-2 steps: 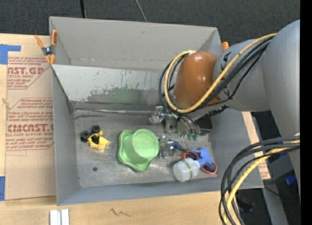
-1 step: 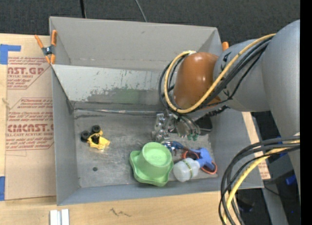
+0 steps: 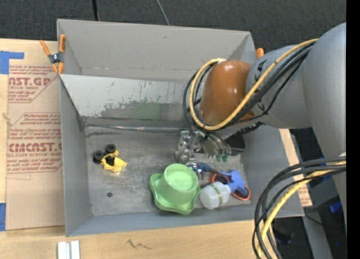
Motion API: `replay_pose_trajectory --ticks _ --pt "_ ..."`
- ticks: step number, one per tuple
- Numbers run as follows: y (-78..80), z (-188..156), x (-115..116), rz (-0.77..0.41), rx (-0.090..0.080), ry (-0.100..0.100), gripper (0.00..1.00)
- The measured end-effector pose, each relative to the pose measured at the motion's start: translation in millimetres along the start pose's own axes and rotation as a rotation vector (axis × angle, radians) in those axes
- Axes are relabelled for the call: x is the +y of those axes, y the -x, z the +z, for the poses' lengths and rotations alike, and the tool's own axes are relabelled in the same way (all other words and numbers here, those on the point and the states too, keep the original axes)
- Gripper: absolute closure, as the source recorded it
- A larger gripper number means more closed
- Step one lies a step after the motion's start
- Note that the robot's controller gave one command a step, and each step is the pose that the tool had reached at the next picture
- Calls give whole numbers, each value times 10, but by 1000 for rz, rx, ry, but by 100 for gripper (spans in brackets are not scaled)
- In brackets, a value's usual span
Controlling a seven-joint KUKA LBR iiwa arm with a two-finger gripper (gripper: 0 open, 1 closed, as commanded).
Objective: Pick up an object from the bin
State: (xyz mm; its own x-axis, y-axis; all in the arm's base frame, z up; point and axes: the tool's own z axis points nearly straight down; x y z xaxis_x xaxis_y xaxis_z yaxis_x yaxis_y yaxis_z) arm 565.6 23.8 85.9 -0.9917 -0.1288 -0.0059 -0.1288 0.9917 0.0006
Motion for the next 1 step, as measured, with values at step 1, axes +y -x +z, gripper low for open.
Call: replay_pose_trajectory --ticks 1 --pt "39 -573 -146 -111 2 0 0"
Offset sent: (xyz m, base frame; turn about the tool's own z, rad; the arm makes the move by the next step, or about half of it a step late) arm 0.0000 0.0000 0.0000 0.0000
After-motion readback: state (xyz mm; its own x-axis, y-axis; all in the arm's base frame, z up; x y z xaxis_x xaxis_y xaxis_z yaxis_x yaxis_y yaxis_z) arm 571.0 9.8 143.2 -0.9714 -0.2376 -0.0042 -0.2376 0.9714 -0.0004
